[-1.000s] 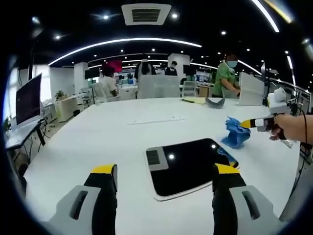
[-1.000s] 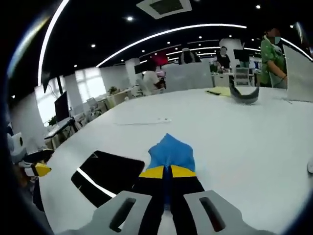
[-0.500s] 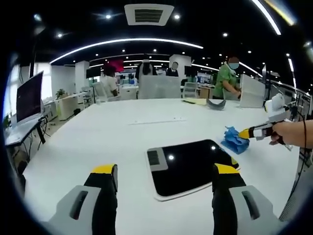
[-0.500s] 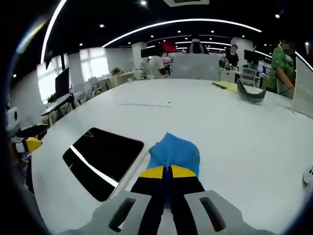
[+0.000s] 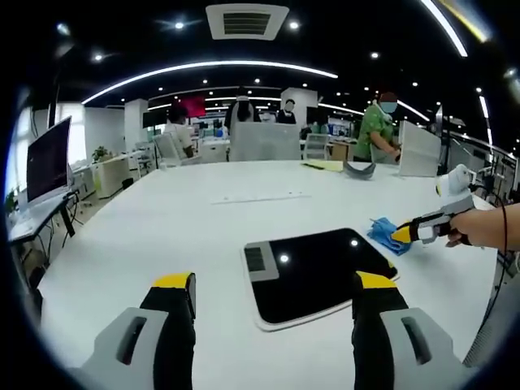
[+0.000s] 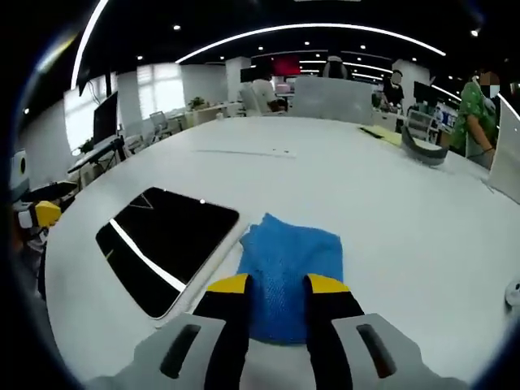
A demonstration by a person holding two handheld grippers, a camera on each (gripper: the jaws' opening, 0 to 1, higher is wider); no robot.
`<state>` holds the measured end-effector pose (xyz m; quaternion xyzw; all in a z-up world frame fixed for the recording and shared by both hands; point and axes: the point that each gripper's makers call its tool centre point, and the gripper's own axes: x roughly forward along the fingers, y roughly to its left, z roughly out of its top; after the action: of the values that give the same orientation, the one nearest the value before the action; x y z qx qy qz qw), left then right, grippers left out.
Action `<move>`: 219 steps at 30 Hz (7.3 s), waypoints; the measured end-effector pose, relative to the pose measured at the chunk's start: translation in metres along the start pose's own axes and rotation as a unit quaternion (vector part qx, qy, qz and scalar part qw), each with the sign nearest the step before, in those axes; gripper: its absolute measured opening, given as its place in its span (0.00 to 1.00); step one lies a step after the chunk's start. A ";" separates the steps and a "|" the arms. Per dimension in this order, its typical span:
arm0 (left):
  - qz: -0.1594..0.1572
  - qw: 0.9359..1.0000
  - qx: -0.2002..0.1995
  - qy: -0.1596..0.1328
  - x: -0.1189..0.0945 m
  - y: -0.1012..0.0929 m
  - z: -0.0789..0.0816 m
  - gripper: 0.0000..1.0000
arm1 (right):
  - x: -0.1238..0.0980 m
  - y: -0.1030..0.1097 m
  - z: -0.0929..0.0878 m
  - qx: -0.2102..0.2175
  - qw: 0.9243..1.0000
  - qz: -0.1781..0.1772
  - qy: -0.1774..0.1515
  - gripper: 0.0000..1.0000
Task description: Wipe the mirror surface with the cleaning cloth until all visible marks leave the cleaned area.
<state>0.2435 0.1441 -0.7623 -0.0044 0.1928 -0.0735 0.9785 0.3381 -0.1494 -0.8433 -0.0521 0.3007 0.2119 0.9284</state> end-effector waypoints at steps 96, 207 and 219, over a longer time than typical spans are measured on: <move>0.009 1.000 0.029 -0.005 0.003 0.011 -0.001 0.78 | 0.097 0.209 0.098 0.007 0.990 0.138 -0.007 0.04; 0.002 1.000 0.024 0.011 0.005 0.009 -0.012 0.77 | 0.107 0.153 0.070 0.088 0.993 0.074 -0.011 0.03; -0.005 0.999 0.029 0.013 0.006 0.004 -0.013 0.77 | 0.096 0.121 0.064 0.104 0.993 0.052 -0.014 0.03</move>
<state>0.2446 0.1475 -0.7762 0.0238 0.2034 -0.0842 0.9752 0.3910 0.0090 -0.8435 0.0636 0.3101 0.2284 0.9207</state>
